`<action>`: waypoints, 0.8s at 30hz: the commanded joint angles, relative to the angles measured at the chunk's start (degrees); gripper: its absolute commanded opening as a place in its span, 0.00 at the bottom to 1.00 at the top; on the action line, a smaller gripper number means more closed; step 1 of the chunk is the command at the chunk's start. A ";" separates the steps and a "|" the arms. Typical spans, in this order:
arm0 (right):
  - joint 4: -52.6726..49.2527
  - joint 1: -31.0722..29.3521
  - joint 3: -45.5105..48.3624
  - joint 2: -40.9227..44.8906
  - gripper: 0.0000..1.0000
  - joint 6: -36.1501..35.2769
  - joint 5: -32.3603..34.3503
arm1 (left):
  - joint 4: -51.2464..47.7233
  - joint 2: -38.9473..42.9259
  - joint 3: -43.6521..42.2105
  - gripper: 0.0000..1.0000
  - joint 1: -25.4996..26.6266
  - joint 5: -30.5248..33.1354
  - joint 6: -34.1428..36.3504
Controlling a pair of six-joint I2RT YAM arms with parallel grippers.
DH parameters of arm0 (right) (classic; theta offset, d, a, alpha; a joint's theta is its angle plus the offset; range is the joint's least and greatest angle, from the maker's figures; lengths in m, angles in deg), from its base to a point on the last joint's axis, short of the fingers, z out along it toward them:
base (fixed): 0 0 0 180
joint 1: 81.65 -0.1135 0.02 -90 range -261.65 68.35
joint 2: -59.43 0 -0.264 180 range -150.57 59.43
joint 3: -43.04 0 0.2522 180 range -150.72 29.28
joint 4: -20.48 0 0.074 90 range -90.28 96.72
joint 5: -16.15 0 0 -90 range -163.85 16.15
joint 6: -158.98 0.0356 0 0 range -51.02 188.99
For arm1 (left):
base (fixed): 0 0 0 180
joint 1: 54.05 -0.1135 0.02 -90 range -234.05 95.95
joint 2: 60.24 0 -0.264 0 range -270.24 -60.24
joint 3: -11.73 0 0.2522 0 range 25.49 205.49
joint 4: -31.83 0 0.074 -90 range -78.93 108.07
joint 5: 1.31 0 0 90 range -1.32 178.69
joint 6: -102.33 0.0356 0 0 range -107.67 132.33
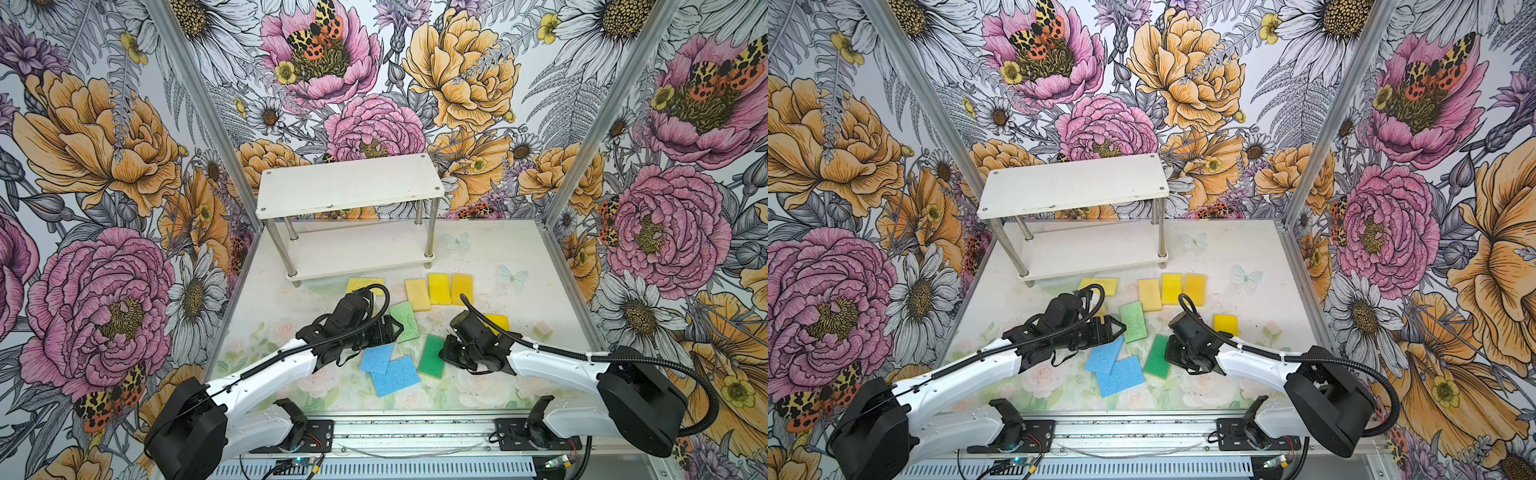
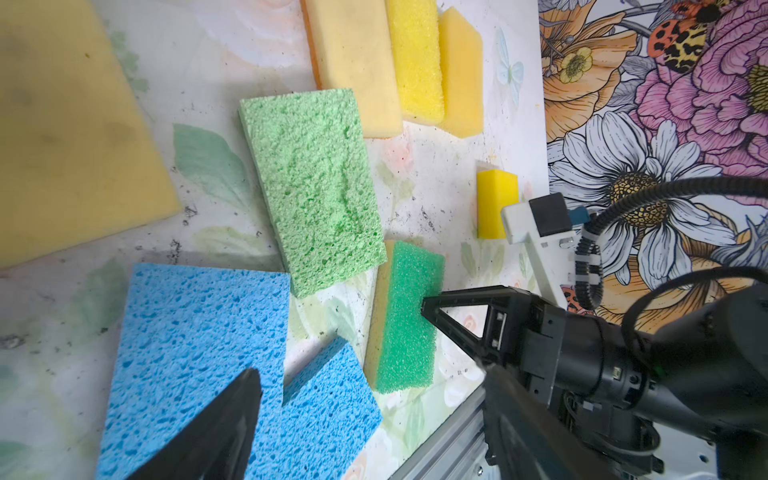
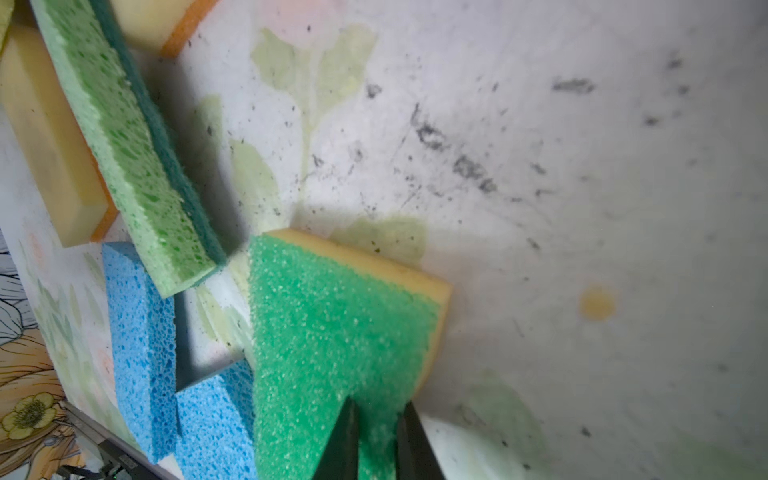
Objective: Place and organize the cleaning sponges onto the shelf
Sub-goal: 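Grasp the green-scrub yellow sponge with the right gripper while the left hovers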
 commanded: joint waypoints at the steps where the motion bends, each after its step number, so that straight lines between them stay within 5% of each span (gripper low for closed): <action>1: 0.40 -0.11 -0.44 1.25 0.05 -0.06 1.98 | 0.88 1.76 -0.81 0.85 -1.07 -3.45 -0.40; 15: -5.95 4.40 -13.36 6.14 0.00 -12.57 -9.96 | 13.85 4.90 -3.51 0.86 -7.64 -21.23 -3.57; 24: -5.80 3.99 -24.22 0.41 0.00 -18.27 -18.39 | 18.95 4.63 -3.32 0.84 -7.93 -22.93 -6.48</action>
